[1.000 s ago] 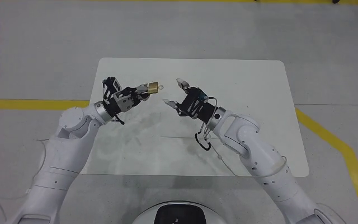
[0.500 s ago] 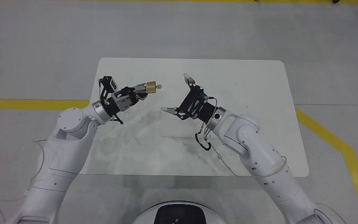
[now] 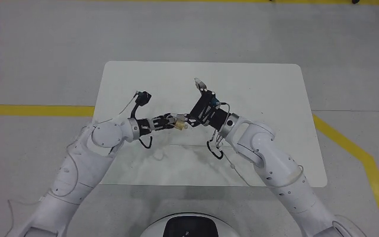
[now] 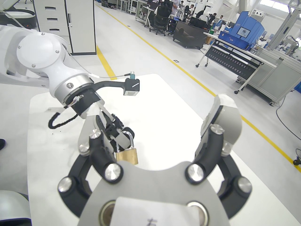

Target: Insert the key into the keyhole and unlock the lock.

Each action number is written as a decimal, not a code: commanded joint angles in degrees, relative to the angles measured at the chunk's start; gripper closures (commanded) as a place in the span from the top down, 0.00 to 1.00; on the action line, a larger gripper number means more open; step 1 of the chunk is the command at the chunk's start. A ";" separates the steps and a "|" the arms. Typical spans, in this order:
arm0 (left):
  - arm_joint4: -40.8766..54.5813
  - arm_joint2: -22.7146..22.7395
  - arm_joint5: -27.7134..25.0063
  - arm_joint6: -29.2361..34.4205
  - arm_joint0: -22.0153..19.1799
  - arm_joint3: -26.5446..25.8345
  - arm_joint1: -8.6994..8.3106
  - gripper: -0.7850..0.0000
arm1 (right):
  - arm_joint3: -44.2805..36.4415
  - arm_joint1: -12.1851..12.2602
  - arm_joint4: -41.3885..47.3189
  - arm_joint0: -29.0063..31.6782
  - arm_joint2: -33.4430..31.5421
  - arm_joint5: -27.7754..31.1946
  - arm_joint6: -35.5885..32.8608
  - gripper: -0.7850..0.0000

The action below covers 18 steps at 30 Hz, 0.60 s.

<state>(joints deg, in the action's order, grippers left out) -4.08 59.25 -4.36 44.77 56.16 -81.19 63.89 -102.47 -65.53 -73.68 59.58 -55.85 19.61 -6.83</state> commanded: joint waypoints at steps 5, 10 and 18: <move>-3.58 -9.09 -1.85 -3.59 -6.71 5.09 3.03 0.00 | 0.00 0.00 0.00 0.00 0.00 0.00 0.00 1.00; -6.62 -15.98 -1.95 -6.50 -11.90 11.02 6.07 0.00 | 0.00 0.00 0.00 0.00 0.00 0.00 0.00 1.00; -7.37 -21.25 -2.61 -9.05 -16.10 19.58 9.74 1.00 | 0.00 0.00 0.00 0.00 0.00 0.00 0.00 1.00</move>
<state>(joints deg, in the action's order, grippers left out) -11.92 38.10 -6.81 35.88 40.36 -62.50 73.33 -102.47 -65.53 -73.68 59.58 -55.85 19.61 -6.83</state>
